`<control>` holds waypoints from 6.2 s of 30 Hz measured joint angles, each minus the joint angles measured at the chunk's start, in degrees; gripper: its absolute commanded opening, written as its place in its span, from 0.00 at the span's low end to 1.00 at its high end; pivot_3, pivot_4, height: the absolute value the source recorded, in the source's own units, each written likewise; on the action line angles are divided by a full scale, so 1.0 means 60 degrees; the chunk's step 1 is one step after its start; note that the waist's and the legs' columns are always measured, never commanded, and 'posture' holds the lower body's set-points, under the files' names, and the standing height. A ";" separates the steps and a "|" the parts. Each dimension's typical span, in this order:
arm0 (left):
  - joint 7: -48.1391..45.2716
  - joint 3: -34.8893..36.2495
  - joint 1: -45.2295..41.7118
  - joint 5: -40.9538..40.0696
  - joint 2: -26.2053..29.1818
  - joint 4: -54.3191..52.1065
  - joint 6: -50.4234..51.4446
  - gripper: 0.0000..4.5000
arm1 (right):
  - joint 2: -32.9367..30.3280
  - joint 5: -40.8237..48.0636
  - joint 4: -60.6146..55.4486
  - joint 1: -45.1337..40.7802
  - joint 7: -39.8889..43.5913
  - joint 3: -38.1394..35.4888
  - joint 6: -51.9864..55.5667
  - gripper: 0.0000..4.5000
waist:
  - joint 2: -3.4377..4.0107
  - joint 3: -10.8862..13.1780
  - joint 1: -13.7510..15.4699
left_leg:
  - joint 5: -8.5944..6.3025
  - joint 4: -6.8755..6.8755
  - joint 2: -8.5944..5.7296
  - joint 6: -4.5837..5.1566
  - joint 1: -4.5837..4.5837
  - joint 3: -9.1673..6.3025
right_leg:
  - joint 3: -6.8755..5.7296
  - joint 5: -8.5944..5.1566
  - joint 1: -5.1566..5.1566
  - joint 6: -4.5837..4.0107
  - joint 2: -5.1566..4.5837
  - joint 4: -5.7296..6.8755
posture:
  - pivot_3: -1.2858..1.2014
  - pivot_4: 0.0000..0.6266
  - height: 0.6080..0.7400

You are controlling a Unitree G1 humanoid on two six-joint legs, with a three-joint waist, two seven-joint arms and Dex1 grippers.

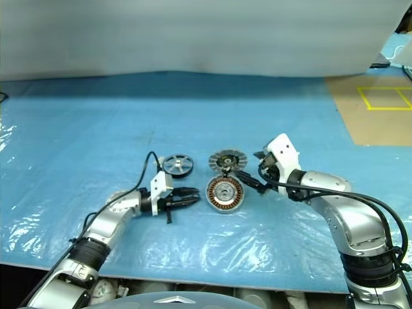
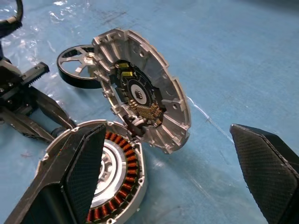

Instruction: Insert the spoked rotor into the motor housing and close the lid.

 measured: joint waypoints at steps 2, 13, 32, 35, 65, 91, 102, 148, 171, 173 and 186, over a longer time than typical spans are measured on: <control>-0.0293 0.0022 0.0258 -0.0344 0.0083 -0.0278 0.0158 0.15 | -0.0005 0.0235 0.0000 0.0028 0.0098 -0.0199 0.0000 0.99 | -0.0019 0.0012 0.0003 | -0.0001 0.0000 0.0005 0.0001 -0.0002 0.0001 | -0.0002 0.0000 -0.0006 -0.0001 0.0002 0.0002 | 0.52 0.24 1.00; -0.0084 0.1010 -0.0589 -0.1915 0.0689 -0.3184 0.2083 0.15 | -0.0714 0.0617 -0.0254 0.1276 0.1149 -0.0577 -0.0824 0.99 | -0.0067 0.0042 -0.0044 | 0.0000 0.0008 0.0010 0.0000 -0.0013 0.0001 | -0.0001 -0.0002 -0.0008 -0.0007 0.0019 0.0003 | 0.52 0.24 1.00; -0.1636 -0.0133 -0.1839 -0.0387 -0.0148 0.0278 -0.0549 0.15 | -0.0870 -0.0263 -0.1245 0.3203 0.1025 0.0037 -0.2753 0.99 | -0.0079 0.0047 0.0046 | 0.0000 0.0025 0.0022 0.0001 -0.0013 -0.0008 | -0.0012 -0.0002 0.0007 -0.0005 0.0021 0.0012 | 0.52 0.24 1.00; -0.1753 -0.0168 -0.2006 -0.0387 -0.0325 0.0377 -0.0648 0.15 | -0.0944 -0.0323 -0.1244 0.3646 0.1021 -0.0117 -0.2834 0.99 | -0.0082 0.0048 0.0030 | 0.0000 0.0024 0.0021 0.0001 -0.0014 -0.0009 | -0.0011 0.0001 0.0007 -0.0001 0.0021 0.0011 | 0.52 0.24 1.00; -0.0783 -0.1182 -0.2749 0.1753 -0.1689 0.2637 -0.3321 0.15 | -0.0963 0.0014 -0.2997 0.5348 -0.0081 -0.1463 -0.1777 0.99 | -0.0088 0.0051 0.0063 | -0.0003 0.0044 0.0002 0.0008 -0.0010 -0.0045 | -0.0023 0.0024 0.0027 0.0049 0.0008 0.0013 | 0.52 0.24 1.00; -0.0890 -0.1206 -0.2847 0.1499 -0.1497 0.2434 -0.3500 0.15 | -0.1031 0.0257 -0.3357 0.5273 -0.0572 -0.1438 -0.1073 0.99 | -0.0086 0.0050 0.0063 | -0.0001 0.0048 -0.0004 0.0003 -0.0014 -0.0097 | -0.0023 0.0029 0.0029 0.0052 0.0007 0.0015 | 0.52 0.24 1.00; -0.0803 -0.1193 -0.3170 0.1677 -0.1515 0.3185 -0.3774 0.15 | -0.1032 0.0188 -0.3413 0.5555 -0.0722 -0.1429 -0.1108 0.99 | -0.0086 0.0050 0.0072 | -0.0001 0.0052 -0.0008 0.0003 -0.0009 -0.0131 | -0.0023 0.0031 0.0037 0.0057 0.0004 0.0014 | 0.52 0.24 1.00; -0.0526 -0.1116 -0.3296 0.1712 -0.1777 0.3641 -0.3663 0.15 | -0.0872 -0.1168 -0.2654 0.6087 -0.0466 -0.0846 -0.2532 0.99 | -0.0088 0.0051 0.0074 | 0.0001 0.0079 -0.0105 0.0015 -0.0026 -0.0197 | -0.0085 0.0004 0.0077 0.0082 -0.0112 0.0010 | 0.52 0.24 1.00; -0.1046 -0.1136 -0.3299 0.1500 -0.1858 0.3604 -0.3132 0.37 | -0.0851 -0.1233 -0.2836 0.5744 -0.0530 -0.0687 -0.1964 0.99 | -0.0088 0.0051 0.0087 | 0.0005 0.0076 -0.0107 0.0023 -0.0022 -0.0205 | -0.0093 0.0003 0.0088 0.0083 -0.0116 0.0008 | 0.52 0.24 1.00; -0.1084 -0.1129 -0.3296 0.1476 -0.1851 0.3567 -0.3024 0.51 | -0.0850 -0.1227 -0.2975 0.5702 -0.0548 -0.0687 -0.1869 0.99 | -0.0088 0.0051 0.0085 | 0.0004 0.0075 -0.0107 0.0023 -0.0022 -0.0205 | -0.0093 0.0004 0.0088 0.0081 -0.0116 0.0008 | 0.52 0.24 1.00; -0.0643 -0.0398 -0.2845 0.0571 -0.1482 0.2063 -0.1771 0.58 | -0.0852 -0.0654 -0.3254 0.4946 -0.0619 -0.0704 -0.1113 0.99 | -0.0090 0.0053 0.0050 | 0.0006 0.0063 -0.0107 0.0021 -0.0025 -0.0206 | -0.0097 0.0010 0.0083 0.0062 -0.0116 0.0006 | 0.52 0.24 1.00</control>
